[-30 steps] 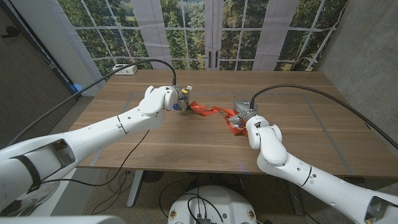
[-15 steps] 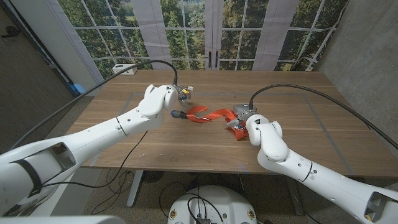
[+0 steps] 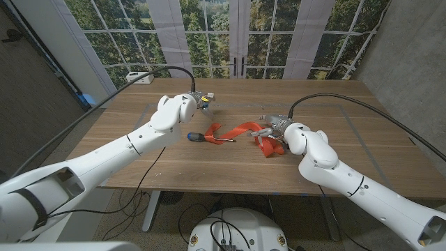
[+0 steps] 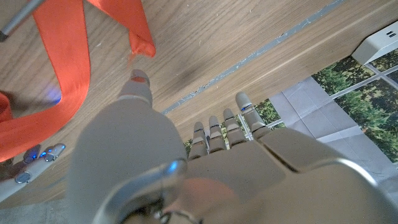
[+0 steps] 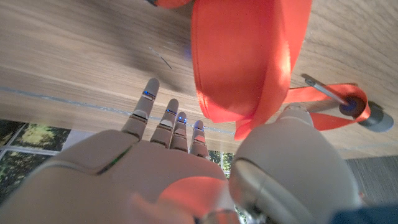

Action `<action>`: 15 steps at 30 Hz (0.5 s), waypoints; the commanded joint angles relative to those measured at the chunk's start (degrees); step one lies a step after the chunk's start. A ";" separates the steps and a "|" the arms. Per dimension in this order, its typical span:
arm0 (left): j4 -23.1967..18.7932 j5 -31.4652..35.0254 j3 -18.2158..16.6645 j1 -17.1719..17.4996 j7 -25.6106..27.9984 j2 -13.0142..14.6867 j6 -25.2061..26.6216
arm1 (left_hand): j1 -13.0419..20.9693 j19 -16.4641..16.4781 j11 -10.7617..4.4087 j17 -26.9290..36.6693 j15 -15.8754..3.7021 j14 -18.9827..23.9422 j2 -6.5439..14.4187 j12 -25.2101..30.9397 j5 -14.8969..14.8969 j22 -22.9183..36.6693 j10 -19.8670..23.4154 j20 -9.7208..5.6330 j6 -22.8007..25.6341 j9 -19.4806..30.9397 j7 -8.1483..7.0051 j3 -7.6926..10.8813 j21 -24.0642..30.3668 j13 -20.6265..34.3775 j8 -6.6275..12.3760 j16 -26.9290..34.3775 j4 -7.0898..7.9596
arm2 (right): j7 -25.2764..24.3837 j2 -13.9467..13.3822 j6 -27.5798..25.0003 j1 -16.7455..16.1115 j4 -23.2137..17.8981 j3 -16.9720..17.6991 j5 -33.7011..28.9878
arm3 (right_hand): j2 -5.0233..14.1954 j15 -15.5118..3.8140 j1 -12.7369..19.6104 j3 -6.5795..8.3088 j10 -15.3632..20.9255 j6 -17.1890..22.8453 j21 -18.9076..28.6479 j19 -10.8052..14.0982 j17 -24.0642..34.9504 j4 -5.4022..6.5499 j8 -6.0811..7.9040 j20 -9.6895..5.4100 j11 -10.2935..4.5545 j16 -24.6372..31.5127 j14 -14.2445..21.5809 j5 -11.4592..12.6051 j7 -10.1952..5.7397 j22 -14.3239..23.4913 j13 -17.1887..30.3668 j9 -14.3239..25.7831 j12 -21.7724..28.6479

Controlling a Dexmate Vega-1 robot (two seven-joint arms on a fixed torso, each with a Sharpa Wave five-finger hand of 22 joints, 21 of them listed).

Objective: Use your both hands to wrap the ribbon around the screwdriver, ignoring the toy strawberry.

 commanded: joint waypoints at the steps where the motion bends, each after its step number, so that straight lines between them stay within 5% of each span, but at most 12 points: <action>1: -0.93 -6.78 -5.97 4.29 10.42 0.26 -2.66 | -1.37 -0.62 -0.34 -0.32 -0.03 -0.84 0.17 0.11 0.20 0.13 -1.35 0.09 -1.02 -0.13 -0.37 -0.69 -0.71 -0.46 0.26 0.22 0.54 | -13.48 -2.49 10.72 -3.35 0.99 7.61 22.31 | 1.09 0.12 -1.33 -0.63 0.75 2.38 -1.14 -1.02 -0.07 0.36 1.01 0.15 -0.79 0.02 -0.20 0.71 -0.09 0.13 -0.06 0.04 0.21; 9: 0.62 -16.23 -12.15 9.24 25.58 0.86 -11.81 | -4.42 -2.44 -0.44 -1.44 -0.08 -3.35 0.28 0.58 -0.10 0.11 -2.78 -0.03 -2.23 -0.55 -1.57 -2.00 -2.35 -1.86 0.52 0.24 1.90 | -22.31 -3.34 20.17 -5.42 3.68 11.00 31.65 | 2.79 -0.12 -1.85 -0.61 2.96 5.39 -2.48 -1.13 -0.50 0.19 1.86 0.08 -0.47 0.47 1.12 1.02 0.30 0.15 -0.40 -0.14 0.91; 15: 3.80 -26.12 -17.40 12.92 35.68 -0.65 -19.95 | -7.09 -2.95 -0.85 -2.34 -1.12 -4.27 0.54 1.17 -0.42 0.07 -2.24 -2.54 -1.88 -0.77 -2.99 -2.98 -3.36 -2.96 0.90 0.51 3.11 | -27.02 -3.04 26.09 -6.30 6.04 12.92 37.35 | 5.53 -0.04 -2.12 0.09 5.13 7.94 -3.44 -0.75 -0.76 0.14 2.42 -0.04 0.05 0.82 1.95 0.98 0.42 0.17 -0.70 -0.27 1.50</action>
